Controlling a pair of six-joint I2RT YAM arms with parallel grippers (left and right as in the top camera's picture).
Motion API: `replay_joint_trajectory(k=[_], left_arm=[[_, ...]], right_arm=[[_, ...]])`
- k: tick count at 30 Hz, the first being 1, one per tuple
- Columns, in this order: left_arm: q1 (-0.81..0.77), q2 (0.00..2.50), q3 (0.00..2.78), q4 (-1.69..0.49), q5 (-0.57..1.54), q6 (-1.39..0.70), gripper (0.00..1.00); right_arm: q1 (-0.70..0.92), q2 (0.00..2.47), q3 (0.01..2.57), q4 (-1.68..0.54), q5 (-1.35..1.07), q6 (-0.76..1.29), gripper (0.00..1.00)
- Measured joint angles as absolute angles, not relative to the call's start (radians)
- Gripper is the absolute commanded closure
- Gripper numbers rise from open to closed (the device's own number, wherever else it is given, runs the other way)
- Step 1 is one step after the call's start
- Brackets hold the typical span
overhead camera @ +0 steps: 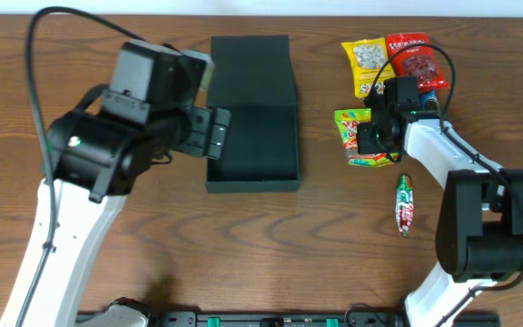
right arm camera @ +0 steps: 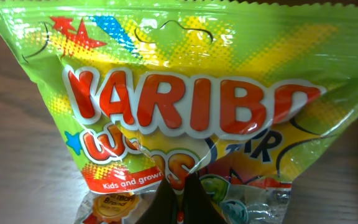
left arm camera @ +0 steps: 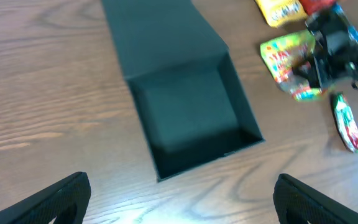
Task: Pack container
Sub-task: 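Lift the green Haribo bag with the right gripper into the box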
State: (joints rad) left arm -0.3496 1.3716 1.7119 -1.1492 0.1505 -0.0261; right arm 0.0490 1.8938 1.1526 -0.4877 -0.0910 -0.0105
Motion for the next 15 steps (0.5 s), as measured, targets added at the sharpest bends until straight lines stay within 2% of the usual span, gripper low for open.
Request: replay_joint_trajectory(k=[7,12,15], left_arm=[[-0.237,1.242,1.712,-1.155,0.15,-0.083,0.05],[-0.206,1.2,1.712,-1.188,0.15,-0.116,0.05],[-0.206,1.197,1.712,-1.208,0.15,-0.124,0.05]], right_arm=[[0.105,1.712,1.206,-0.525,-0.185,0.081,0.99],[0.305,1.588,1.287,-0.48,-0.213,0.089,0.99],[0.427,1.593,1.293,-0.482,-0.25,-0.019,0.99]])
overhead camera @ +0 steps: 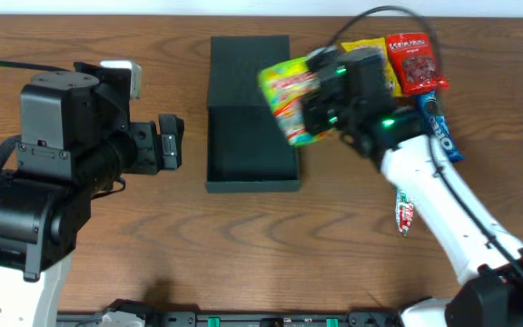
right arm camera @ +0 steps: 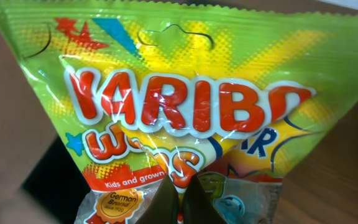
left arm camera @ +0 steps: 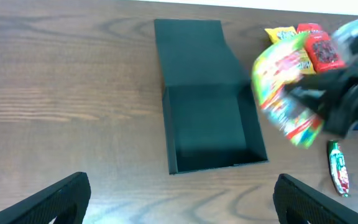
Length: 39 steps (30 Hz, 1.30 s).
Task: Pack container
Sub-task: 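Lift the green Haribo bag with the right gripper into the box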
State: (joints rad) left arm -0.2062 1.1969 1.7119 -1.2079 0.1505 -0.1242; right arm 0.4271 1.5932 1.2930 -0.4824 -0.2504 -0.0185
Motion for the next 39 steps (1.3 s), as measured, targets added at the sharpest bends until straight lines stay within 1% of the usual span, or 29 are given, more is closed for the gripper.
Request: replay_joint_trajectory(k=[5,11,17,23,24,25,31,36,37,39], left_arm=[[-0.205,1.196,1.712,-1.215,0.15,-0.131,0.05],[-0.205,1.197,1.712,-1.218,0.15,-0.131,0.05],[-0.205,1.197,1.712,-1.223,0.15,-0.131,0.05],[-0.205,1.197,1.712,-1.223,0.15,-0.131,0.05],[-0.205,1.196,1.712,-1.223,0.15,-0.131,0.05],[-0.205,1.196,1.712,-1.223,0.15,-0.131,0.05],[-0.205,1.196,1.712,-1.223,0.15,-0.131,0.05],[-0.205,1.196,1.712,-1.223,0.15,-0.131,0.05],[-0.205,1.196,1.712,-1.223,0.15,-0.131,0.05],[-0.205,1.196,1.712,-1.222,0.15,-0.131,0.05]], right_arm=[[0.543,1.647,1.292,-0.52,-0.285,-0.307,0.99],[0.557,1.739,1.291,-0.52,-0.295,-0.577,0.99],[0.557,1.774,1.29,-0.513,-0.311,-0.659,0.99],[0.557,1.774,1.29,-0.513,-0.353,-0.685,0.99],[0.557,1.774,1.29,-0.513,-0.357,-0.688,0.77],[0.557,1.774,1.29,-0.512,-0.36,-0.691,0.01],[0.557,1.774,1.29,-0.503,-0.369,-0.678,0.01],[0.557,1.774,1.29,-0.463,-0.371,-0.616,0.01],[0.557,1.774,1.29,-0.458,-0.371,-0.606,0.05],[0.557,1.774,1.29,-0.457,-0.371,-0.596,0.18]])
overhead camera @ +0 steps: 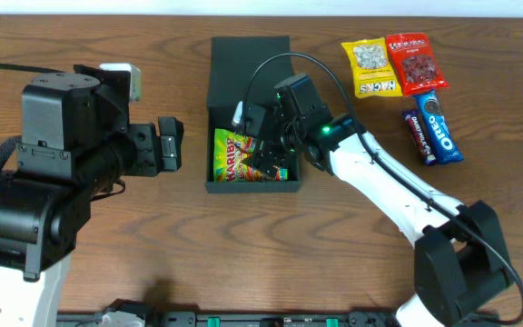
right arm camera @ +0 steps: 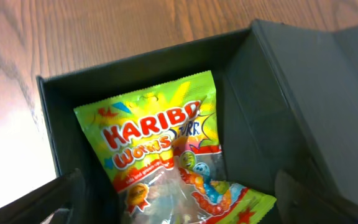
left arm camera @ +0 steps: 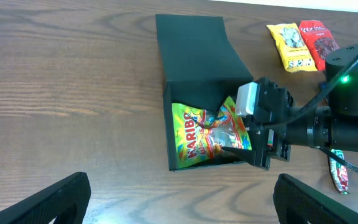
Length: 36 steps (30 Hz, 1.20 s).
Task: Pack container
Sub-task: 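Lift the green Haribo bag with the right gripper into the box, then release the Haribo bag and reach right gripper to the Oreo pack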
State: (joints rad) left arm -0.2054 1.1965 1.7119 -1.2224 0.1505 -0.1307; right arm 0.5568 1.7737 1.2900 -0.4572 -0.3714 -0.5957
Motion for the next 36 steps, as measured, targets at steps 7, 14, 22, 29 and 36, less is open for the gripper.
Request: replay_joint_trajectory(k=[7,14,22,29,36], left_arm=[[-0.205,1.196,1.712,-1.215,0.15,-0.131,0.05],[-0.205,1.196,1.712,-1.215,0.15,-0.131,0.05],[-0.205,1.196,1.712,-1.215,0.146,-0.131,0.05],[-0.205,1.196,1.712,-1.215,0.141,-0.131,0.05],[-0.205,1.196,1.712,-1.215,0.131,-0.131,0.05]], right_arm=[[0.557,1.812,1.29,-0.506,-0.35,-0.566,0.77],[0.557,1.945,1.29,-0.512,-0.31,-0.538,0.91],[0.56,1.988,1.291,-0.508,-0.175,-0.456,0.99],[0.56,1.913,1.296,-0.501,-0.121,-0.388,0.67],[0.513,1.649,1.334,-0.444,-0.112,-0.352,0.01]])
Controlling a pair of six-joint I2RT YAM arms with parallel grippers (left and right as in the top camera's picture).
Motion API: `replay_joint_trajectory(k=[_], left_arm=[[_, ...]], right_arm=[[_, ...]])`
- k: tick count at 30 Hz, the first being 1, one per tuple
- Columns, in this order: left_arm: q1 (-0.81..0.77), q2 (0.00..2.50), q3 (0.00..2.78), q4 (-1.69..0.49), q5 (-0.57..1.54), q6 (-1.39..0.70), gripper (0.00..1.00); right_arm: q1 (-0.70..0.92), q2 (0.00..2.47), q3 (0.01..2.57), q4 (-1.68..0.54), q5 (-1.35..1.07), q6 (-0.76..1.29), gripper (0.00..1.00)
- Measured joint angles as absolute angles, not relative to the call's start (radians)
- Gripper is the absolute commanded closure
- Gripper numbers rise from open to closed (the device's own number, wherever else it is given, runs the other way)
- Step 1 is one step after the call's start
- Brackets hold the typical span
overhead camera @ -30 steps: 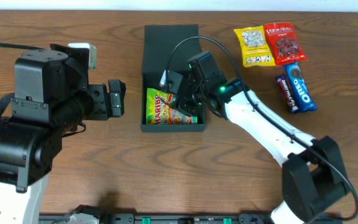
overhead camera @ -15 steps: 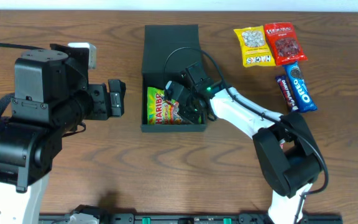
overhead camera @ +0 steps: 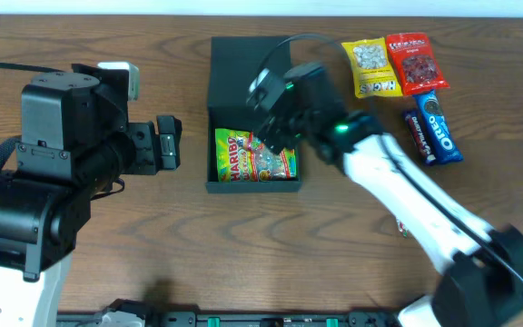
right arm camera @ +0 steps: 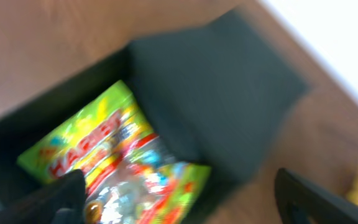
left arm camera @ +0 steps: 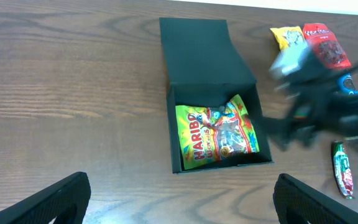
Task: Pack container
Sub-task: 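Release the Haribo bag and reach right gripper to the Oreo pack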
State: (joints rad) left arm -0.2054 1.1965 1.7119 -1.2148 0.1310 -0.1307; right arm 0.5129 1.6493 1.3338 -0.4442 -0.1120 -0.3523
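Observation:
The black box [overhead camera: 252,186] stands open mid-table, its lid [overhead camera: 251,68] lying flat behind it. A green Haribo bag [overhead camera: 254,156] lies flat inside; it also shows in the left wrist view [left arm camera: 213,137] and the right wrist view [right arm camera: 117,168]. My right gripper [overhead camera: 275,118] hangs open above the box's right side, blurred, with nothing between its fingers [right arm camera: 185,205]. Left of the box, my left gripper [overhead camera: 166,143] stands open and empty [left arm camera: 179,199].
At the back right lie a yellow snack bag [overhead camera: 370,66], a red snack bag [overhead camera: 413,59] and a blue Oreo pack [overhead camera: 432,124]. A small green and red candy bar [left arm camera: 342,176] lies on the table right of the box.
My right gripper was open low inside the box over the Haribo bag; now it is higher and further back over the box's right side. The bag lies settled in the box. The left arm is unmoved.
My right gripper was shut on the Haribo bag on the table right of the box, with the left arm near the box. Then it held the bag in the air by the box, the left arm further left. Later the bag lay released in the box, and now the gripper is clear.

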Motion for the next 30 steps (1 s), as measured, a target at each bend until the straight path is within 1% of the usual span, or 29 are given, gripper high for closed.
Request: replay_joint_trajectory(k=[3,9,12,18,25,30], left_arm=[[-0.205,1.196,1.712,-1.215,0.13,-0.131,0.05],[-0.205,1.196,1.712,-1.203,0.112,-0.128,0.05],[-0.205,1.2,1.712,-1.18,0.108,-0.117,0.05],[-0.205,1.263,1.712,-1.116,0.104,-0.073,0.05],[-0.205,1.385,1.712,-1.026,0.105,-0.047,0.05],[-0.205,1.447,1.712,-0.966,0.105,-0.048,0.05]], right_arm=[[0.39,1.617,1.347,-0.486,-0.086,-0.278,0.0],[0.081,1.708,1.345,-0.578,0.011,-0.164,0.01],[-0.03,1.737,1.345,-0.586,0.029,-0.147,0.01],[-0.141,1.76,1.345,-0.538,0.038,-0.17,0.01],[-0.23,1.906,1.345,-0.434,0.064,-0.219,0.01],[-0.279,1.972,1.344,-0.362,0.06,-0.225,0.09]])
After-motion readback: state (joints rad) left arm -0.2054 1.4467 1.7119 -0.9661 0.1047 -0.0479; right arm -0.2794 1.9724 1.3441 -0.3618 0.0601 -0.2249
